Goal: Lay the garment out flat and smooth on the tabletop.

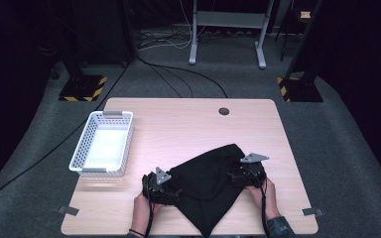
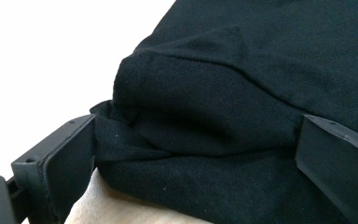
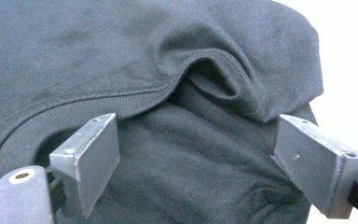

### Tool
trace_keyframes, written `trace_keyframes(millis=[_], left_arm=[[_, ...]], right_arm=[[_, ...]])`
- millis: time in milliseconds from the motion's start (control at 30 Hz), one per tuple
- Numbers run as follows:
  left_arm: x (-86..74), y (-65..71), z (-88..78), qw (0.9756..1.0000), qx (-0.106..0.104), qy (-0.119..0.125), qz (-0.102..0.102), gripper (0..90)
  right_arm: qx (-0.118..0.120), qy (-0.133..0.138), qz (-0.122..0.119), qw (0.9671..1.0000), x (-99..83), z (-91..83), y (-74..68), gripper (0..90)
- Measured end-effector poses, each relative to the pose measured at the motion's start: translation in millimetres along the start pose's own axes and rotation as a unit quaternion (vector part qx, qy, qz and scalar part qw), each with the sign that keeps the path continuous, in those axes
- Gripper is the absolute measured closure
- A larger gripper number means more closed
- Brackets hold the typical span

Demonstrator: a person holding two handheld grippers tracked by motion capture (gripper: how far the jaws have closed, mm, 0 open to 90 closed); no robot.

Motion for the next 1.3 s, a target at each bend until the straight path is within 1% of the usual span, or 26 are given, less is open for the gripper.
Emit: trace_keyframes(millis=[100,200,267,300,400,467,567,633,667,733,800,833,900,1000,1067,1200,1300], left_arm=[[0.2,-2.5,0.9,1.0,-0.006,0.0,0.002,1.0],[0.0,-3.6,0.8,1.0,-0.004,0.0,0.001,1.0],[-0.2,-3.1,-0.4,1.0,0.005,0.005,0.005,1.0],[-0.5,-3.0,-0.8,0.9999,0.007,0.006,0.006,1.0],[-1.5,-3.4,-2.8,0.9998,0.015,0.01,0.006,0.9],[-3.0,-5.2,-5.2,0.9997,0.019,0.014,0.003,0.9],[-6.2,-10.3,-11.5,0.9989,0.031,0.03,-0.016,1.1],[-10.4,-15.3,-17.4,0.998,0.029,0.04,-0.039,1.1],[-11.8,-16.6,-20.2,0.9975,0.03,0.042,-0.048,1.1],[-13.3,-17.6,-26.0,0.9967,0.034,0.049,-0.055,1.3],[-10.8,-15.3,-34.1,0.9961,0.029,0.061,-0.056,2.5],[-8.9,-13.6,-36.7,0.9961,0.03,0.064,-0.053,2.5],[-2.3,-7.3,-42.3,0.9963,0.03,0.071,-0.038,2.6],[7.2,3.1,-46.3,0.9966,0.029,0.075,-0.017,2.7],[12.1,10.0,-48.1,0.9965,0.021,0.079,-0.013,2.8],[20.9,26.2,-49.8,0.9963,0.003,0.085,0.004,2.9],[24.9,38.1,-46.2,0.9966,-0.006,0.079,0.024,3.0]], right_arm=[[-0.002,0.003,0.001,1.0,-5.3,-4.1,-5.2,13.1],[-0.006,0.005,0.002,1.0,-8.5,-6.2,-10.9,13.2],[-0.01,0.007,-0.003,0.9999,-9.1,-6.4,-14.2,13.3],[-0.007,0.007,-0.001,1.0,-9.0,-6.1,-14.3,13.2],[-0.002,0.007,-0.001,1.0,-9.0,-5.6,-14.5,13.2],[-0.004,0.008,-0.002,1.0,-9.0,-5.5,-15.1,14.1],[-0.007,0.009,-0.003,0.9999,-8.7,-4.9,-17.1,14.2],[-0.008,0.009,-0.001,0.9999,-8.3,-4.0,-18.7,14.0],[-0.009,0.009,0.001,0.9999,-8.1,-3.6,-19.4,14.0],[-0.011,0.009,0.004,0.9999,-7.7,-3.1,-20.2,13.8],[-0.013,0.01,0.005,0.9999,-7.3,-2.5,-21.1,13.9],[-0.014,0.01,0.005,0.9998,-7.1,-2.0,-21.7,13.9],[-0.015,0.01,0.006,0.9998,-6.7,-1.5,-22.4,13.9],[-0.016,0.011,0.006,0.9998,-6.0,-0.3,-23.9,13.9],[-0.016,0.01,0.009,0.9998,-5.6,0.3,-25.0,13.9],[-0.018,0.011,0.008,0.9997,-2.3,5.2,-31.0,13.9],[-0.015,0.01,0.006,0.9998,0.7,9.7,-37.3,13.9]])
Point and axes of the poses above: each handheld gripper's, and its own axes: z roughly forward along the jaws, x roughly out of its top, y roughly to its right, the point moved 5 cm from there along z, roughly forward along the jaws, and after that the axes turned 11 degrees about x, right-handed, at the moved point
